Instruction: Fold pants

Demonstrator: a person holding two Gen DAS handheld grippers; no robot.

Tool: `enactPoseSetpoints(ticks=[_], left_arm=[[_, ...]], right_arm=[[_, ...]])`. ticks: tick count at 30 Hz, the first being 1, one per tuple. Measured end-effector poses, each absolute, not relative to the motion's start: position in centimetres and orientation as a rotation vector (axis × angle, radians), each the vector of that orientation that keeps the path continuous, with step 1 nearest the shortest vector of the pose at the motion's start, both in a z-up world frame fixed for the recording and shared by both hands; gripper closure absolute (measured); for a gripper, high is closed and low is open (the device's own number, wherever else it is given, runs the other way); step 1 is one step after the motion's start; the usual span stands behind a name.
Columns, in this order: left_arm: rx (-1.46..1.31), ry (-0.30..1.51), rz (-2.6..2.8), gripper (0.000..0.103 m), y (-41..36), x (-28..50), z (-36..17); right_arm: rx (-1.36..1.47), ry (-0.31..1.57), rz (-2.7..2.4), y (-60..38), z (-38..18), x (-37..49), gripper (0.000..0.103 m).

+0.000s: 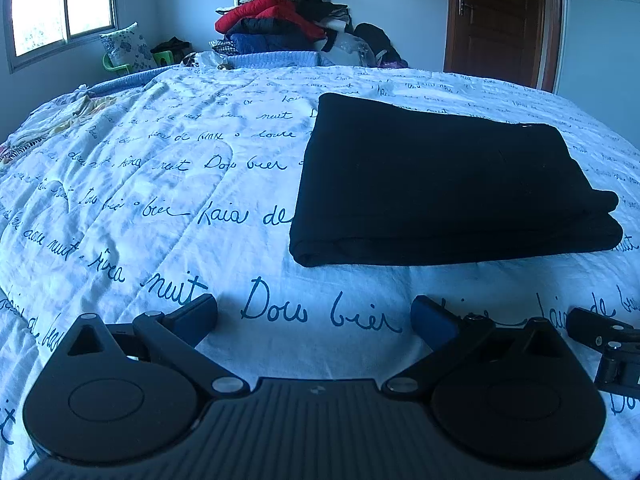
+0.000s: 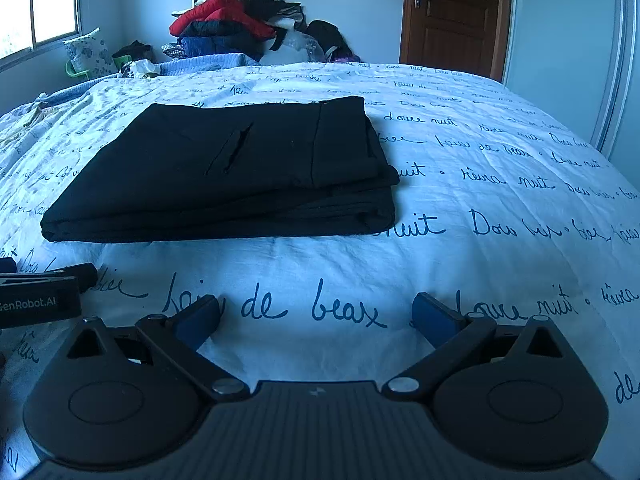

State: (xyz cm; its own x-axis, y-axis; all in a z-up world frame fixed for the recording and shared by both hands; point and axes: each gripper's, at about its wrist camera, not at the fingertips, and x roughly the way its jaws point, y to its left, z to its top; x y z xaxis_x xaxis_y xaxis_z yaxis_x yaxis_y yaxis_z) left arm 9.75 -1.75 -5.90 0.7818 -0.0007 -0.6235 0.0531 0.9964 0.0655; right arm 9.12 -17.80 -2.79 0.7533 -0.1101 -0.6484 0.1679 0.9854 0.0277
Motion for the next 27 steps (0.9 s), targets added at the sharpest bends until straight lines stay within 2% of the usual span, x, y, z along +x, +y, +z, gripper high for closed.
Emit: enactPoseSetpoints(ticks=[27], left_arm=[[0.077, 0.675, -0.030, 0.000, -1.72, 9.84, -5.93]], right_arm=[[0.077, 0.700, -0.155, -17.63, -2.87, 9.18, 0.000]])
